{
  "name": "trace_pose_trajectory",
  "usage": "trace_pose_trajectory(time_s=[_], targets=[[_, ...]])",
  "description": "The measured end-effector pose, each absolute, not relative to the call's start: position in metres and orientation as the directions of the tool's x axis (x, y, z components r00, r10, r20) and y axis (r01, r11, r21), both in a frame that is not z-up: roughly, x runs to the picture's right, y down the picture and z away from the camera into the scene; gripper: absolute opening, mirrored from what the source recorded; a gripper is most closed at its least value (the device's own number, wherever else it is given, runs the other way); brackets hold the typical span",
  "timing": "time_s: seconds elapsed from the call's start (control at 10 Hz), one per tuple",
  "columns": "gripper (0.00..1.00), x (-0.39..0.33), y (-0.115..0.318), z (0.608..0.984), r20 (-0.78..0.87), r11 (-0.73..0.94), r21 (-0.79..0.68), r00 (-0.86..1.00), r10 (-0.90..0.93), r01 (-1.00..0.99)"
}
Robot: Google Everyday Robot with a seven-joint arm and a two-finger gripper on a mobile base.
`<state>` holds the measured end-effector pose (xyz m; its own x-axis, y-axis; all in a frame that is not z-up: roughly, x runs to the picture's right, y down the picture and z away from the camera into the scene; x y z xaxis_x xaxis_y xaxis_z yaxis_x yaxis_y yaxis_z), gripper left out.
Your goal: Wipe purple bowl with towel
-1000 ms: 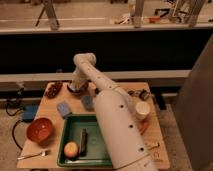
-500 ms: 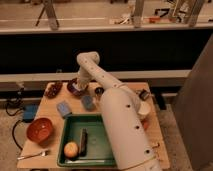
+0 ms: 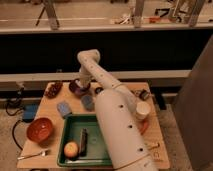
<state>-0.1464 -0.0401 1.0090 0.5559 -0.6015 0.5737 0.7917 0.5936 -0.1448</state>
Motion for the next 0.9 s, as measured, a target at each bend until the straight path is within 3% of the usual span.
trace_pose_trajectory(time_s=[0.5,0.9], targets=[[0.0,-0.187,-0.035,1.026,0.613,0.605,-0.103,0.529,-0.586,0.789],[0.0,-0.192,-0.023,1.007,0.657,0.611,-0.075,0.5,-0.565,0.788]])
